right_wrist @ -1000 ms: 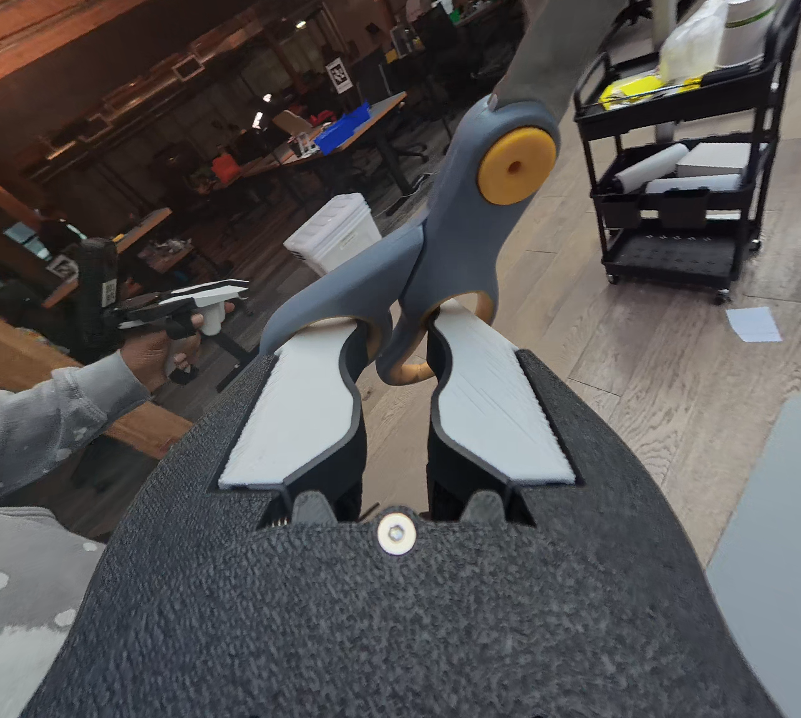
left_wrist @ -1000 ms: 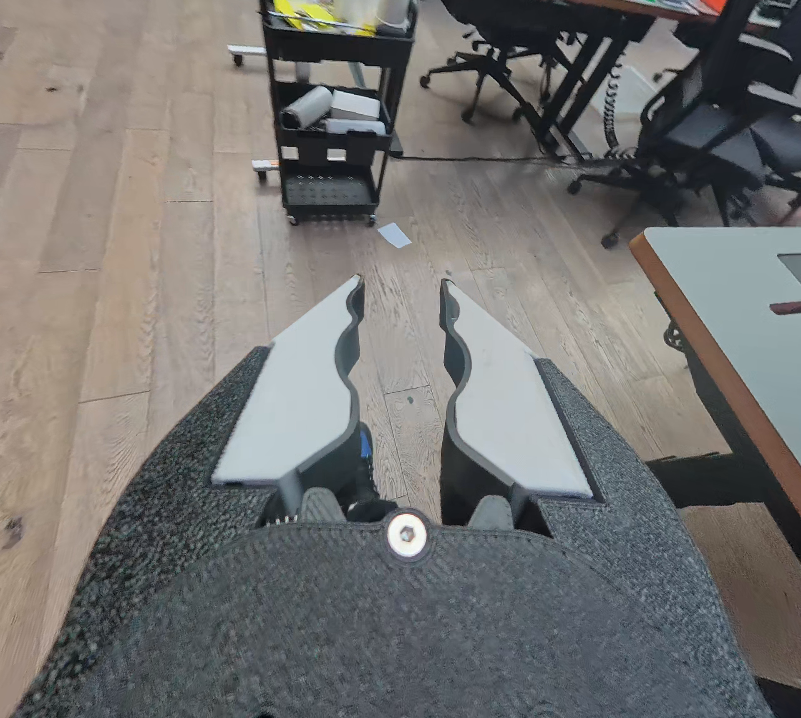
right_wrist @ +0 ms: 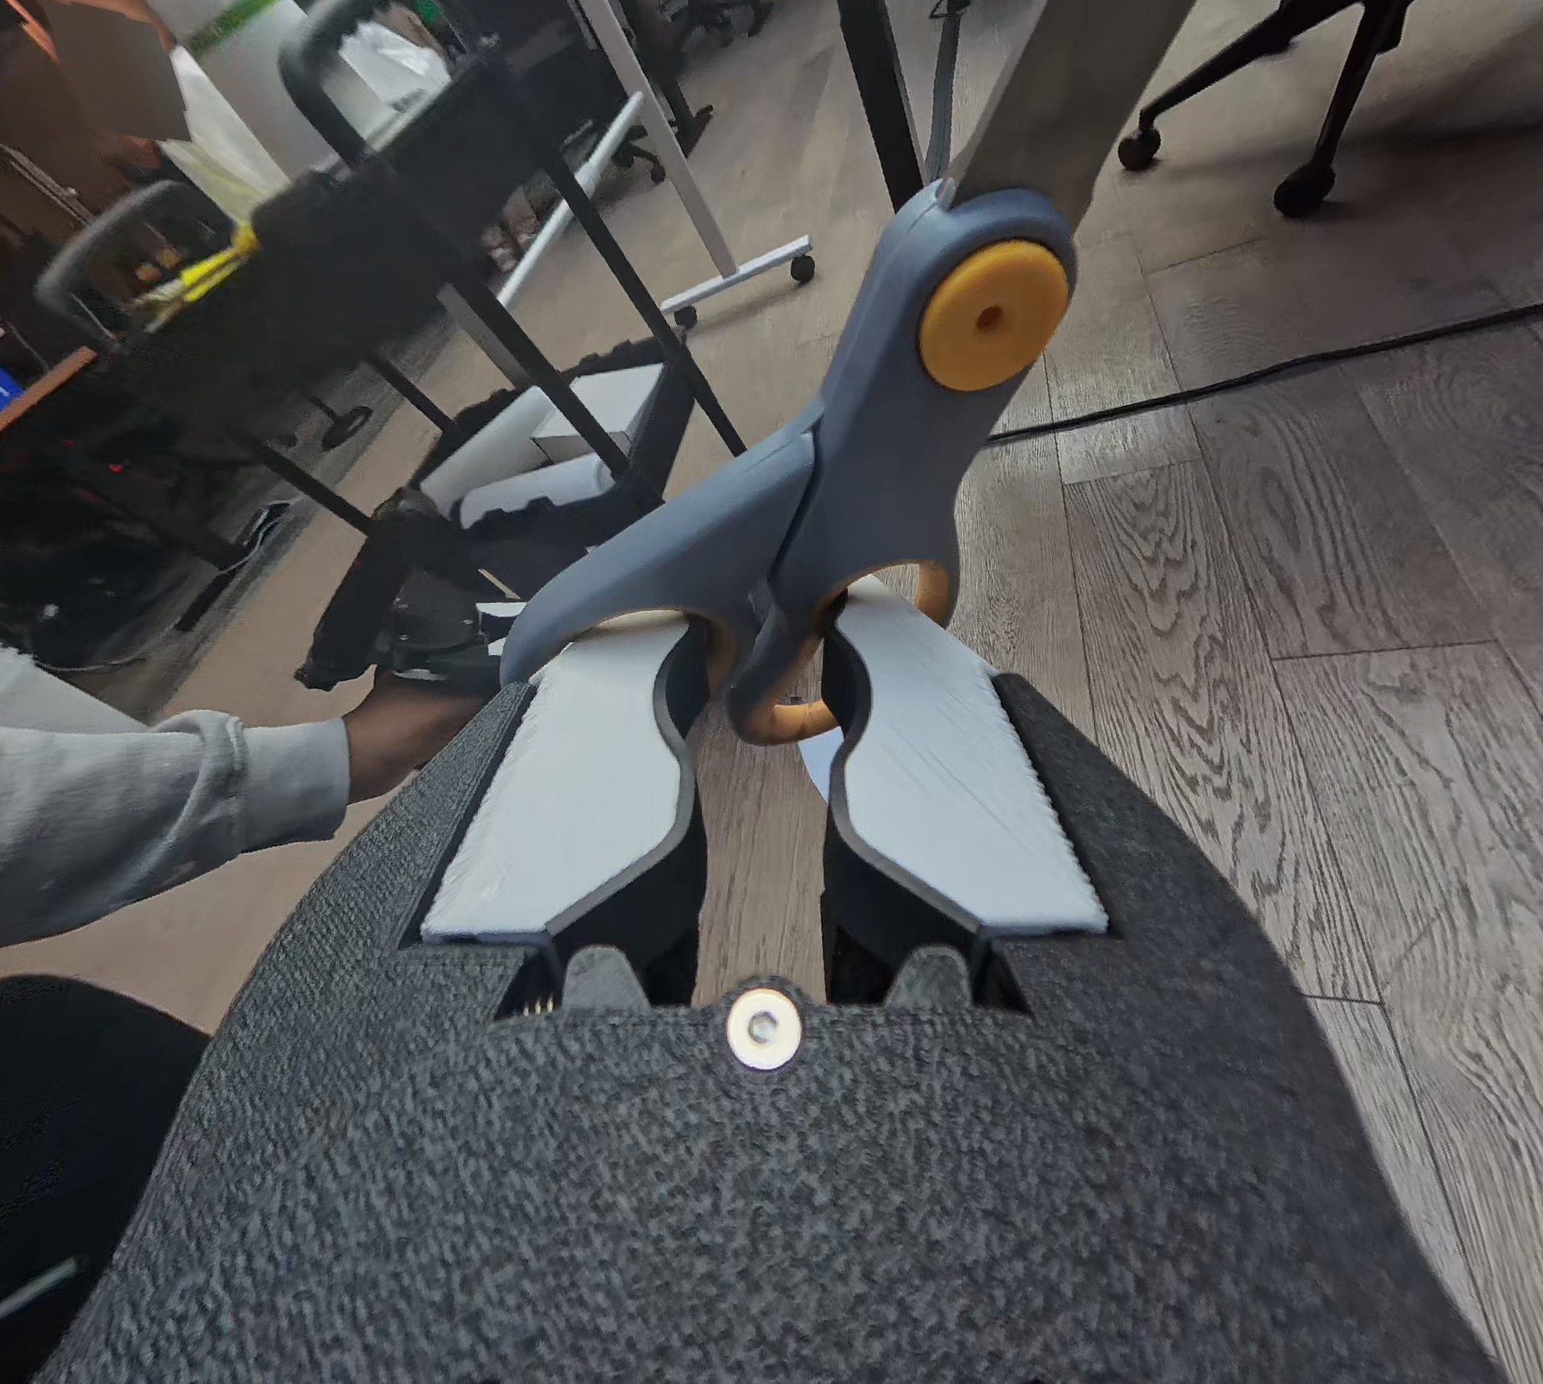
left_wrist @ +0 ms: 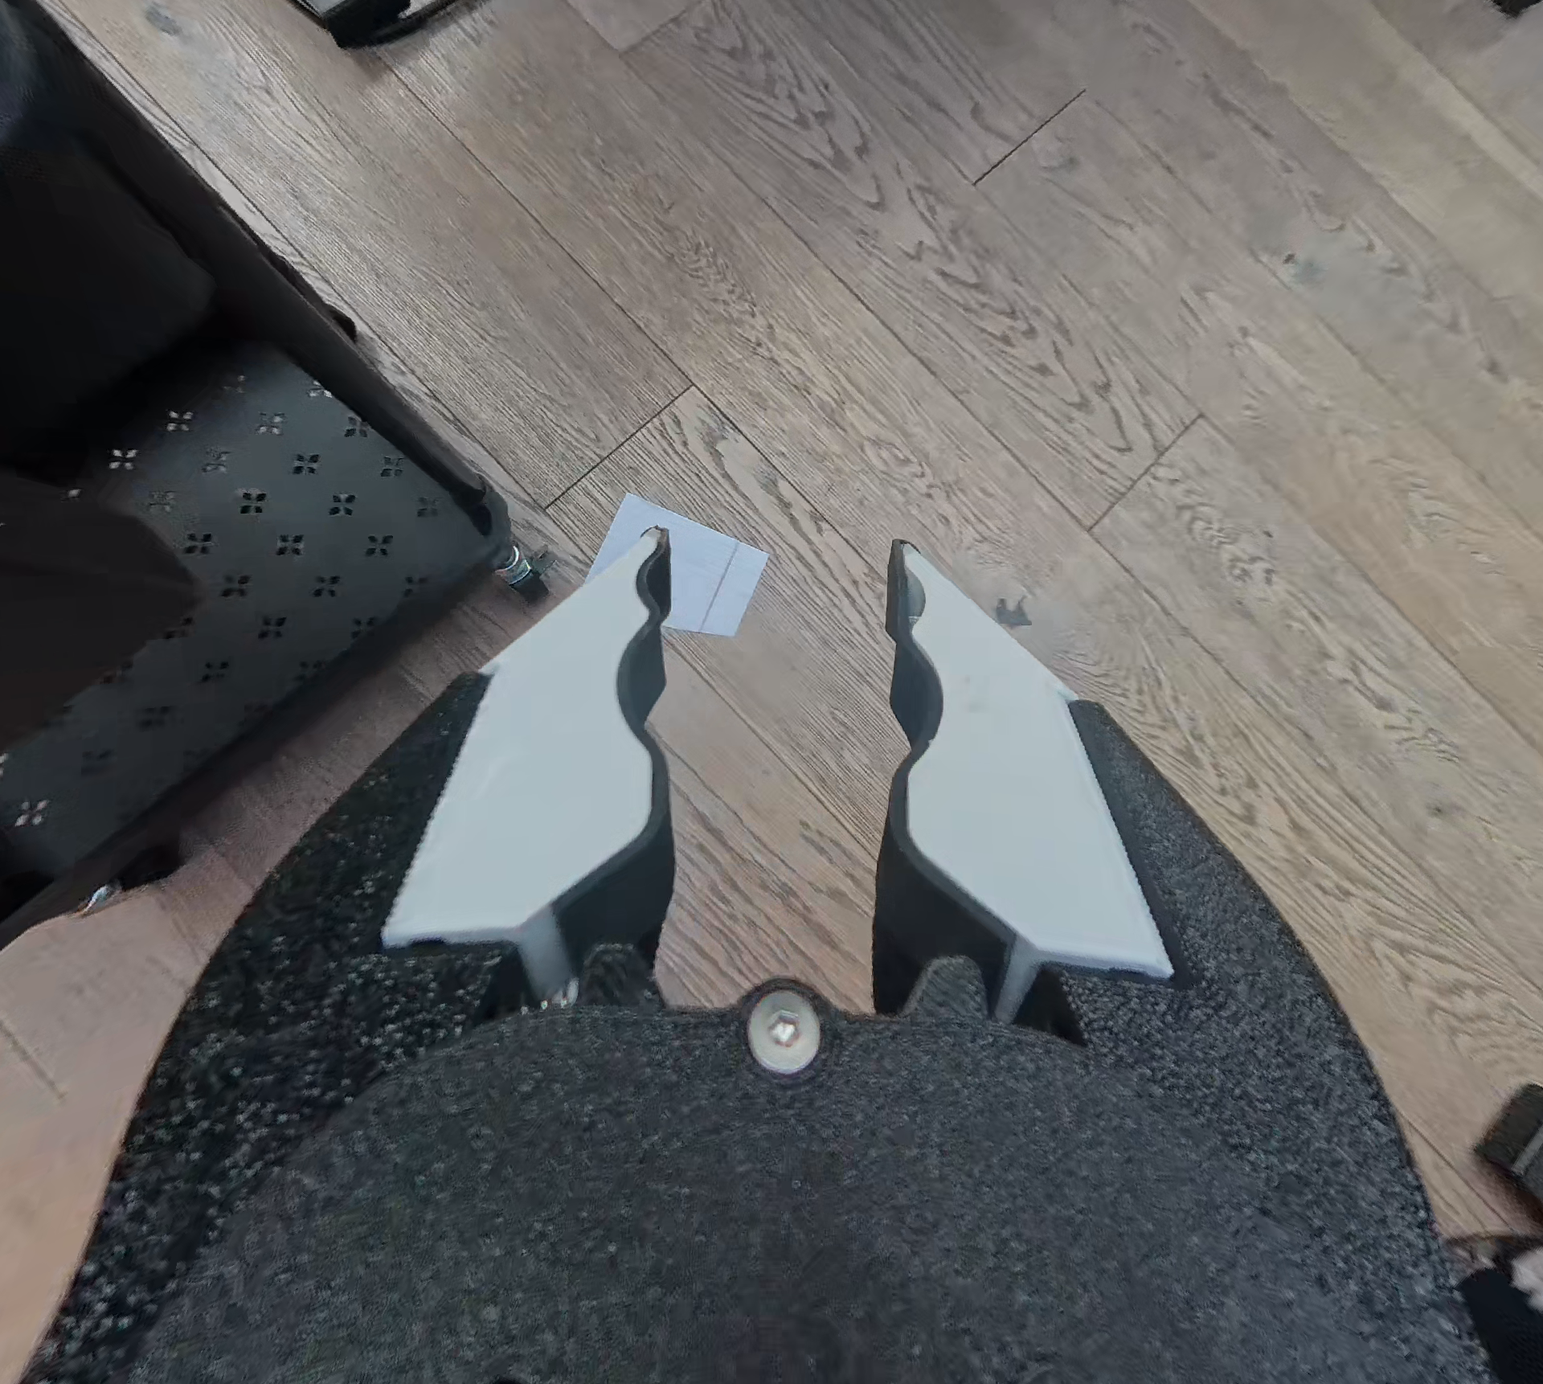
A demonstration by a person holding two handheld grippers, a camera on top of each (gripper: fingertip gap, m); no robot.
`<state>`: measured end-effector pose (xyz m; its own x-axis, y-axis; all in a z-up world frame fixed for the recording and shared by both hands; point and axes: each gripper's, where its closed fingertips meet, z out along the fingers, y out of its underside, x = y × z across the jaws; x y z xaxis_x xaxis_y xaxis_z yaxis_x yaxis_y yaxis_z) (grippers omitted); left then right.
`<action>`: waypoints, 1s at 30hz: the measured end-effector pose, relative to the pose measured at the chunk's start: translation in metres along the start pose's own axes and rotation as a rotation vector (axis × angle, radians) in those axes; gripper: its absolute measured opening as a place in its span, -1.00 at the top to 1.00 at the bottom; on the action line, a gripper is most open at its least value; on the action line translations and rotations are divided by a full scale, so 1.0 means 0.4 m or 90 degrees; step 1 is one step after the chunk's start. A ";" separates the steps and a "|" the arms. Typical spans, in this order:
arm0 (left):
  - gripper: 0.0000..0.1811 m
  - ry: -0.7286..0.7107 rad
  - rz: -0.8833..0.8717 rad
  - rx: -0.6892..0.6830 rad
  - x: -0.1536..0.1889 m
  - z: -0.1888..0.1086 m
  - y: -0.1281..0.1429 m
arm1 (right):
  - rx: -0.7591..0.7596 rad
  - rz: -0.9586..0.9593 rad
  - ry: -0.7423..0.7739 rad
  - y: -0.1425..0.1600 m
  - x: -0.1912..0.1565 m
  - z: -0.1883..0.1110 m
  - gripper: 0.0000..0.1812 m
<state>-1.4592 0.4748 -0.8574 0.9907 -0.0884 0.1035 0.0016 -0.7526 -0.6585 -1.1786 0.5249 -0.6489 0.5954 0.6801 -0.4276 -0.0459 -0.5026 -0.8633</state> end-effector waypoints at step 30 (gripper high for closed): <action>0.48 0.009 0.105 -0.138 -0.211 0.840 0.504 | -0.102 -0.026 -0.050 0.443 0.255 0.255 0.78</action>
<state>-1.4970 0.5497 -1.2492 0.9732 -0.2292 0.0195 -0.1902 -0.8496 -0.4920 -1.2080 0.5597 -0.8726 0.5297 0.7381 -0.4179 0.1086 -0.5477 -0.8296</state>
